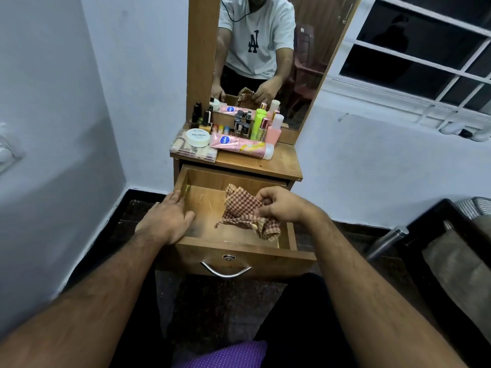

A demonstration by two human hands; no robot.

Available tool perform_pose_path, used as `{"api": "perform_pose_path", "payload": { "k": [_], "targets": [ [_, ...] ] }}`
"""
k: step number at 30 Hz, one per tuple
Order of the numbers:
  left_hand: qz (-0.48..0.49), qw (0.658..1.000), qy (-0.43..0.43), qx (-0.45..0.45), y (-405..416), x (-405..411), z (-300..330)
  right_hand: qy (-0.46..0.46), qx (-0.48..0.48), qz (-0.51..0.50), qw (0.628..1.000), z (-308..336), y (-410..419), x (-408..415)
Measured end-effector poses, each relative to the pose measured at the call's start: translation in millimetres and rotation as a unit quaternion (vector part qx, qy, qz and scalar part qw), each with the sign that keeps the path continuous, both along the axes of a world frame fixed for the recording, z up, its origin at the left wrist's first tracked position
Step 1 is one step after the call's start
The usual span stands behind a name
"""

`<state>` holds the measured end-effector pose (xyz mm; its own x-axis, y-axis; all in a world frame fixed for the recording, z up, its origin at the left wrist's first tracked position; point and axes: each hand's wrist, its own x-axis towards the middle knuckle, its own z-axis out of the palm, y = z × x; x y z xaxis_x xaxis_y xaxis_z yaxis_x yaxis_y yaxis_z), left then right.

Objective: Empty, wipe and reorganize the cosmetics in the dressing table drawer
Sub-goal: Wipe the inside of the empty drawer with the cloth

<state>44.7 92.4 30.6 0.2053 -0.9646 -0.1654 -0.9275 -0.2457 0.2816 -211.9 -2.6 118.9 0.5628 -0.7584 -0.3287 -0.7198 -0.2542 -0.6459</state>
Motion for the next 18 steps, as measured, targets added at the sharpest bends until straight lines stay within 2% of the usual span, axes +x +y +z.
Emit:
{"api": "perform_pose_path", "payload": {
  "k": [1, 3, 5, 6, 9, 14, 18],
  "targets": [
    [0.001, 1.000, 0.000, -0.001, 0, 0, 0, 0.017, -0.001, -0.007, 1.000, -5, -2, 6],
    [0.003, 1.000, 0.002, -0.001, 1, 0, 1, 0.152, -0.073, 0.003, 0.986, -23, -5, 16],
    [0.002, 1.000, 0.001, 0.000, 2, 0, 2, 0.297, -0.174, 0.029, 0.938, -45, -1, 22],
    [0.002, 1.000, 0.000, -0.001, 2, -1, 2, 0.326, -0.206, 0.035, 0.922, -53, 0, 23],
    [0.001, 1.000, 0.005, -0.002, 3, -2, 4, 0.325, -0.211, 0.037, 0.921, -68, 3, 25],
    [-0.001, 1.000, 0.004, -0.001, 3, -2, 4, 0.288, -0.110, 0.039, 0.951, -79, 5, 31],
    [-0.004, 1.000, 0.001, 0.000, 4, -3, 4, 0.249, -0.081, 0.039, 0.964, -85, 0, 26]
  ]
}}
